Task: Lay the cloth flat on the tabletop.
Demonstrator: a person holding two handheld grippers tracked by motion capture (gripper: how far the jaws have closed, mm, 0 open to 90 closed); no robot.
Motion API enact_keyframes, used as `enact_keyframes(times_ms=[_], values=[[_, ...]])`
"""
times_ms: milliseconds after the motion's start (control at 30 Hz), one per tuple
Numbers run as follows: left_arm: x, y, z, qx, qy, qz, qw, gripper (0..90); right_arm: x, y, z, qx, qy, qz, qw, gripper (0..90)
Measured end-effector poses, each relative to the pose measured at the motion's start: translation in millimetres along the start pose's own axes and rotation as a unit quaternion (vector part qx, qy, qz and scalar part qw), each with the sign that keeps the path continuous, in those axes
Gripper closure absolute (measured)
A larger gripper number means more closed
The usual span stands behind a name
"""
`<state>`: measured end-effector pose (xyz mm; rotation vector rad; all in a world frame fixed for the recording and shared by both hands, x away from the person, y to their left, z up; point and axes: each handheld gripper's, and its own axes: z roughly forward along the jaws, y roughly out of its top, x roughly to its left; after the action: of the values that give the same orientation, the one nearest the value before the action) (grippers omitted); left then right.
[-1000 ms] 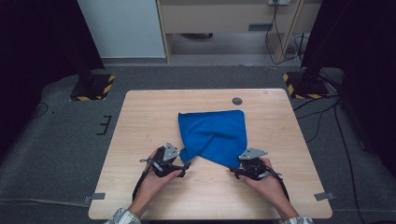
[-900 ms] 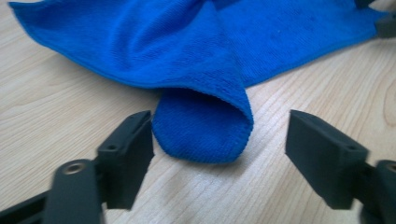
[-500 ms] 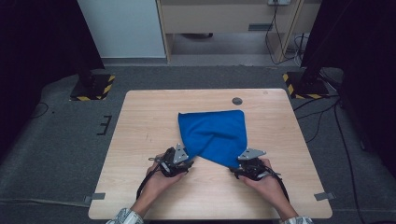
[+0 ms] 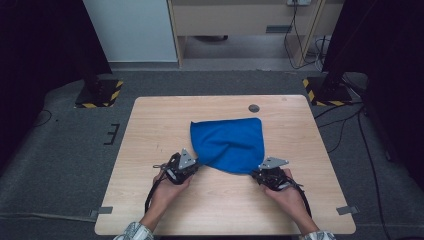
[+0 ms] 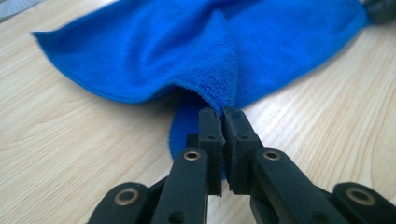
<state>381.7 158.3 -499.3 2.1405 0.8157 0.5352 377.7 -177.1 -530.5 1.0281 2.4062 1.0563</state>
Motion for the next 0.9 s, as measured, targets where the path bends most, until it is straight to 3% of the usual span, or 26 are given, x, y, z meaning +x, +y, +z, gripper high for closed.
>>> enact_keyframes(times_ms=[167,300,400,533,733,900], values=[[9.9,-4.0,-3.1,-0.013,0.002,-0.039,0.9992,83.8,-1.7,0.7,-3.8,-0.006,0.0,0.004,1.0,86.3],[18.0,-8.5,-2.0,-0.004,0.013,-0.056,0.9983,86.1,-5.4,1.6,-9.8,-0.012,0.003,0.009,0.9999,87.0],[23.0,-11.5,-2.1,-0.002,0.009,-0.072,0.9974,87.4,-7.0,1.1,-14.7,-0.015,0.005,0.012,0.9998,87.3],[24.5,-12.4,-2.5,0.0,0.01,-0.074,0.9972,87.5,-10.8,0.7,-22.5,-0.021,0.003,0.016,0.9996,87.4],[28.3,-20.8,6.1,0.035,0.015,-0.076,0.9964,85.8,-16.1,-2.7,-27.5,-0.021,-0.001,0.021,0.9996,87.5],[31.3,-25.2,2.6,0.028,0.015,-0.085,0.9959,71.8,-16.4,-2.8,-25.8,-0.021,0.003,0.021,0.9996,87.5]])
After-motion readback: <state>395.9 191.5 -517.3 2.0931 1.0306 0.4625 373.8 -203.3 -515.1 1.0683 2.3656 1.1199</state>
